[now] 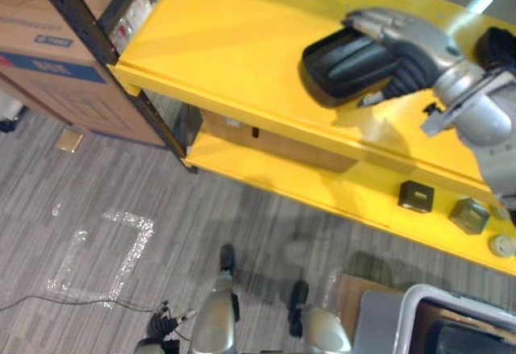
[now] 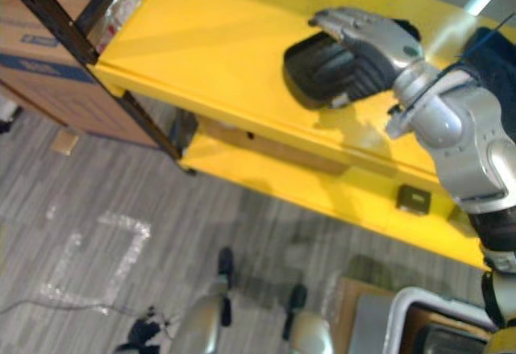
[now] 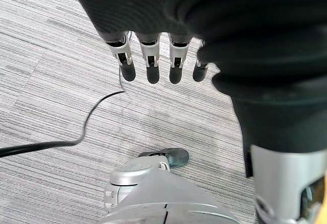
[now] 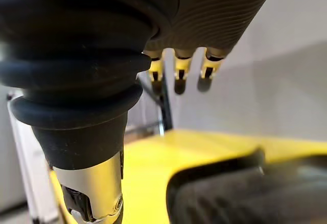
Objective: Walk over and take plastic housings, then place them on the shelf
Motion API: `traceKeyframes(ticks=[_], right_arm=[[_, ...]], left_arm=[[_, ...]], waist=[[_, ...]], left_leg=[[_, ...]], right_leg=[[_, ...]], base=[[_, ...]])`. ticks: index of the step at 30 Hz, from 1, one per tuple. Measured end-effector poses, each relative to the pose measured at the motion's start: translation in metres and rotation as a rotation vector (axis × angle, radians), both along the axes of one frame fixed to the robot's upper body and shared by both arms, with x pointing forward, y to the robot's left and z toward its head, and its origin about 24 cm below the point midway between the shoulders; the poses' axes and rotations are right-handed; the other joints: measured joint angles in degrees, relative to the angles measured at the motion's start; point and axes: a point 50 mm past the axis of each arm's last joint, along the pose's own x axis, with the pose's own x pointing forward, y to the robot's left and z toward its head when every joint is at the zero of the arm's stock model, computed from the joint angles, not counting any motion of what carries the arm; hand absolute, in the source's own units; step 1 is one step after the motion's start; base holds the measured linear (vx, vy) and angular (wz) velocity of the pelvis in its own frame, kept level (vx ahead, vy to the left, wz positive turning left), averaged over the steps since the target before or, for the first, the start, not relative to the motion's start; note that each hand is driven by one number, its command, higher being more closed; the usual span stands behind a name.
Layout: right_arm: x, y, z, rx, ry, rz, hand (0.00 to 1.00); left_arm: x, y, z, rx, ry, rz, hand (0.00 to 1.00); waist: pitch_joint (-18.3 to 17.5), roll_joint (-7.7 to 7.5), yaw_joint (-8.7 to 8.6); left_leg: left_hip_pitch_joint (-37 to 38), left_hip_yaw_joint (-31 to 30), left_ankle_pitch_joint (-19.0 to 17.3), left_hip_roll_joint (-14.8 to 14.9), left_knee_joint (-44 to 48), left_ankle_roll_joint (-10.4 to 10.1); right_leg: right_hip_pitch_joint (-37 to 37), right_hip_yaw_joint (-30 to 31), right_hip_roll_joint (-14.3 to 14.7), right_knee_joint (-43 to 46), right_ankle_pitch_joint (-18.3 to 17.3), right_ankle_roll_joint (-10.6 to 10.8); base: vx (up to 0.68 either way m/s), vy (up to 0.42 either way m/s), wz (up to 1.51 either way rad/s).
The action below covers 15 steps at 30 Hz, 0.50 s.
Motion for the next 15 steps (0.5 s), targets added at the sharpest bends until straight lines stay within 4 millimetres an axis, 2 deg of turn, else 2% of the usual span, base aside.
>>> traceKeyframes(ticks=[15], right_arm=[[-0.002, -0.012, -0.013, -0.078, 0.076, -0.060, 0.00]], left_arm=[[0.005, -0.001, 0.003, -0.007, -0.024, -0.011, 0.00]], waist=[[0.14, -0.50, 0.16]], left_leg=[[-1.65, 0.34, 0.02, 0.16, 0.03, 0.01]], right_leg=[[-2.30, 0.94, 0.20, 0.42, 0.06, -0.10]], base=[[0.01, -0.004, -0.02]])
